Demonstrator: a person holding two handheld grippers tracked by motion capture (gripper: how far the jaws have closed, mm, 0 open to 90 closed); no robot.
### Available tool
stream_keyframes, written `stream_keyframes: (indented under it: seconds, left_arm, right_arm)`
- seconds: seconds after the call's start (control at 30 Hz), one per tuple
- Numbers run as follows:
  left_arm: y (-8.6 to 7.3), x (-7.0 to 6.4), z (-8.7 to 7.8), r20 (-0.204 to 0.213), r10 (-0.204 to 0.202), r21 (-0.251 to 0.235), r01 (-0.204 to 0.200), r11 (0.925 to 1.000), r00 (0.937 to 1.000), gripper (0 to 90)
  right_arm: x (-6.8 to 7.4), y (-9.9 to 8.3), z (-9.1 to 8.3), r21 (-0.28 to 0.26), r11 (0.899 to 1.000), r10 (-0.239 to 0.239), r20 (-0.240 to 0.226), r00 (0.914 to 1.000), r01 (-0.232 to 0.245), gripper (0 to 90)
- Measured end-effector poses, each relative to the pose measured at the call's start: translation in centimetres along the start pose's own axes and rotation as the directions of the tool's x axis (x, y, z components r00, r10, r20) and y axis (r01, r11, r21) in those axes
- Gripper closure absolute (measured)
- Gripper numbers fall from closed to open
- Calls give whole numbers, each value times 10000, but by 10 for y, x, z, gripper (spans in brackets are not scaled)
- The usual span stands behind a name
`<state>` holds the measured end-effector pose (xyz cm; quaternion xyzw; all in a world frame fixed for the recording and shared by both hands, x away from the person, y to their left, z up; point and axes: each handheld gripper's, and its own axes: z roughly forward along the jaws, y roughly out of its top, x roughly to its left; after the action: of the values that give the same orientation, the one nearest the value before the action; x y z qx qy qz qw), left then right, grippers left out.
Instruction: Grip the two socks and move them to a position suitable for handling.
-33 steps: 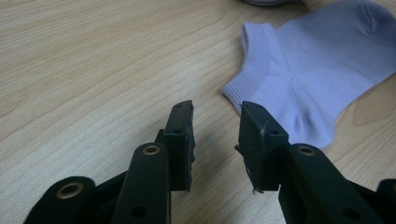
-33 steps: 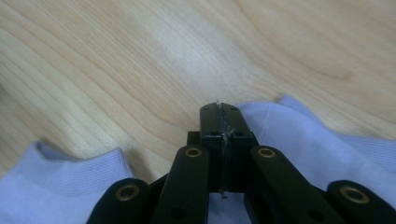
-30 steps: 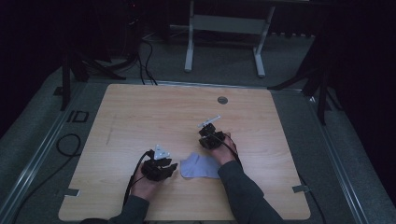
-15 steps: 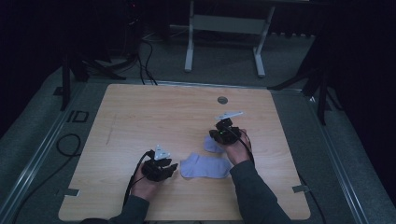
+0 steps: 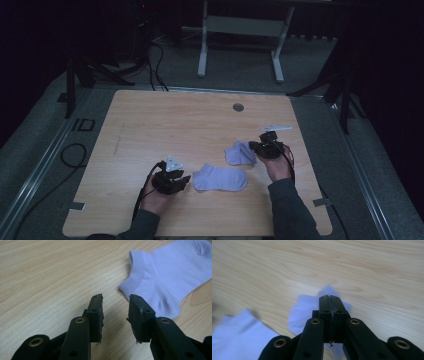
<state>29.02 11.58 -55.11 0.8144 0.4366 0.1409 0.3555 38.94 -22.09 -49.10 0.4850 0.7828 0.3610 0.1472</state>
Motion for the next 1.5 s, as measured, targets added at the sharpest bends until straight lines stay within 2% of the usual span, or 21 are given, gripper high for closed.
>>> stream_keyframes:
  seconds: [0.07,0.2,0.27,0.3,0.37,0.43,0.57,0.63,0.8,1.0,1.03,1.07,1.1,1.13,1.2,1.3,1.4,1.5]
  left_arm:
    - [0,0,0,5,4,18,-4,10000,10000,636]
    - [0,-1,1,13,27,20,-27,10000,10000,635]
    - [0,-1,1,6,39,23,-39,10000,10000,635]
    - [0,-1,1,14,53,40,-53,10000,10000,635]
    - [0,-1,1,8,54,64,-54,10000,10000,635]
    - [0,-1,1,22,85,82,-85,9999,10000,635]
    - [0,-1,1,24,89,91,-89,9999,10000,635]
    - [0,-1,1,20,88,87,-89,9999,10000,635]
    - [0,-2,2,47,56,71,-57,10000,10000,635]
    - [0,-2,3,62,75,89,-76,9999,10000,635]
    - [0,-2,3,64,83,96,-83,9999,9999,635]
    - [0,-2,3,60,107,105,-107,9999,9999,635]
    - [0,-3,3,66,123,120,-124,9999,9999,634]
    - [0,-3,3,73,125,120,-125,9998,9999,634]
    - [0,-3,3,79,127,114,-128,9999,9999,634]
    - [0,-3,3,85,129,114,-130,9999,9999,633]
    - [0,-3,3,88,134,124,-135,9998,9999,633]
    - [0,-3,3,93,128,111,-129,9999,9999,632]
  right_arm:
    - [-11,-5,-8,-195,9994,285,280,9992,-280,890]
    - [-22,-8,-15,-289,9990,359,822,9960,-336,890]
    - [-27,-10,-16,-194,9992,357,1208,9920,-336,888]
    - [-30,-11,-17,-127,9994,348,1257,9915,-335,887]
    - [-32,-13,-16,-69,9996,290,1392,9898,-283,885]
    - [-35,-15,-15,147,9998,109,1854,9826,-139,868]
    - [-37,-16,-16,177,9998,26,2067,9784,-64,835]
    - [-38,-14,-19,100,9999,-49,2283,9736,27,821]
    - [-38,-12,-24,-19,9999,-114,2273,9738,122,801]
    - [-33,-11,-21,161,9976,-685,1894,9795,667,784]
    - [-27,-12,-15,499,9902,-1357,1296,9822,1302,750]
    - [-24,-12,-13,674,9847,-1676,1159,9790,1606,735]
    - [-14,-14,-5,1214,9611,-2592,858,9620,2481,695]
    - [-14,-14,-5,1214,9611,-2592,858,9620,2481,695]
    - [-8,-15,2,1511,9449,-3013,547,9520,2904,673]
    - [-5,-18,13,1925,9296,-3278,423,9438,3143,642]
    - [-3,-21,24,2298,9097,-3610,256,9322,3460,608]
    - [-3,-23,31,2544,8986,-3705,35,9288,3575,578]
